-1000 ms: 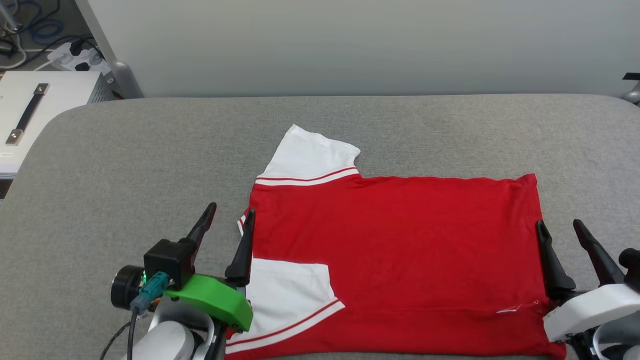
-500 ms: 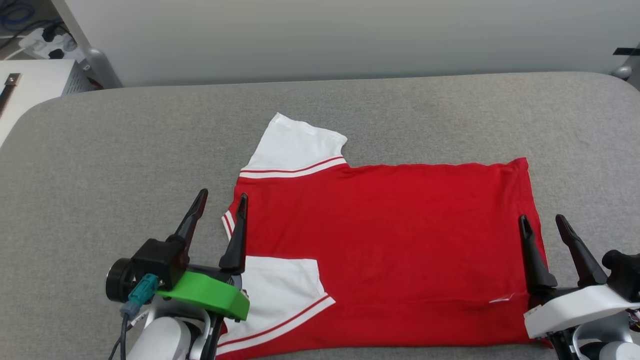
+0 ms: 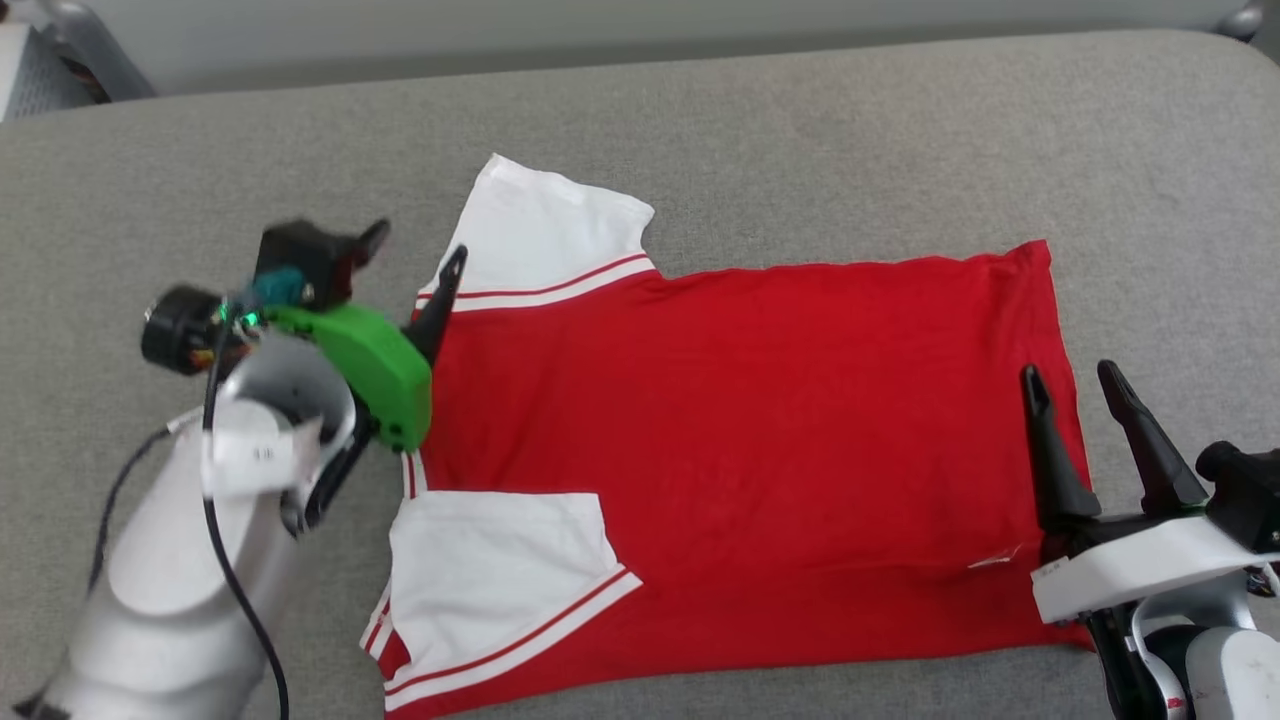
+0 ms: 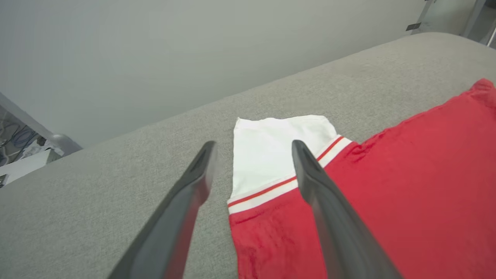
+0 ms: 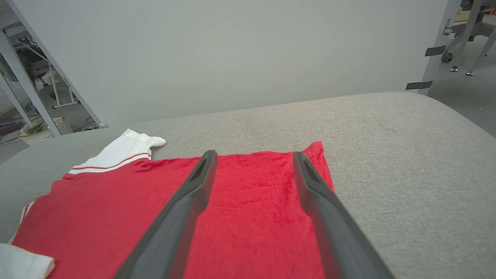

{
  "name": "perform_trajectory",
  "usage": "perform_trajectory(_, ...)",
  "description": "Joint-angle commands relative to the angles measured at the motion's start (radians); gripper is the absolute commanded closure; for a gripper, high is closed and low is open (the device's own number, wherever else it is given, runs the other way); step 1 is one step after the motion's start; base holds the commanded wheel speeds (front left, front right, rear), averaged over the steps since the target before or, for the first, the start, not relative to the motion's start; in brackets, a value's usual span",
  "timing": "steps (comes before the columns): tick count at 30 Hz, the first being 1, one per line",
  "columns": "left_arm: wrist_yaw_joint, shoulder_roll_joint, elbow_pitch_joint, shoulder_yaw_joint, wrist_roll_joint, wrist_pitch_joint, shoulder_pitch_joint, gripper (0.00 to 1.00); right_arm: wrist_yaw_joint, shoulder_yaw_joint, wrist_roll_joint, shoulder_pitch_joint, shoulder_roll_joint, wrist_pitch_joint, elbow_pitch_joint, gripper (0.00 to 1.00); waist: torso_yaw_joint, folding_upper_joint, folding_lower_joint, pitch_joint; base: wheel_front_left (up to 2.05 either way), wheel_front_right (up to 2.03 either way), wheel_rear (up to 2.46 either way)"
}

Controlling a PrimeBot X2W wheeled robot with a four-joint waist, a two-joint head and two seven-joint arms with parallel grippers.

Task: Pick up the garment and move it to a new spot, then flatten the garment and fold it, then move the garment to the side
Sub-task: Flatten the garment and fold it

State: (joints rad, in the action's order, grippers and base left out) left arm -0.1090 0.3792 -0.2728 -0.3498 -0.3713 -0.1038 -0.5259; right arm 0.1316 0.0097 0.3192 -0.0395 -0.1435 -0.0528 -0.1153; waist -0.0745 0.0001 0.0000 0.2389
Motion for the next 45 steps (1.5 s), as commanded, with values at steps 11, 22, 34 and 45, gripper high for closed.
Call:
perform_trajectory(11,-0.021,0.123,-0.184,-0.194,-0.245,-0.497,-0.485,0.0,-0.001,0.08,-0.01,-0.1,0.015,-0.016,-0.013,0.0,-0.136,-0.0001,0.0,0.197,0.0,0.0,0.0)
perform_trajectory(22,-0.022,0.187,-0.373,-0.284,-0.367,-0.641,-0.663,0.0,-0.001,0.133,0.0,-0.145,0.022,-0.046,0.0,0.0,-0.21,-0.0001,0.0,0.277,0.0,0.0,0.0)
perform_trajectory(34,-0.022,0.189,-0.503,-0.327,-0.377,-0.572,-0.698,0.0,-0.001,0.171,0.015,-0.17,0.014,-0.057,0.018,0.0,-0.232,-0.0001,0.0,0.317,0.0,0.0,0.0)
perform_trajectory(45,-0.022,0.164,-0.528,-0.328,-0.458,-0.524,-0.684,1.0,-0.001,0.156,0.008,-0.179,0.0,-0.045,0.023,0.0,-0.202,-0.0001,0.0,0.277,0.0,0.0,0.0)
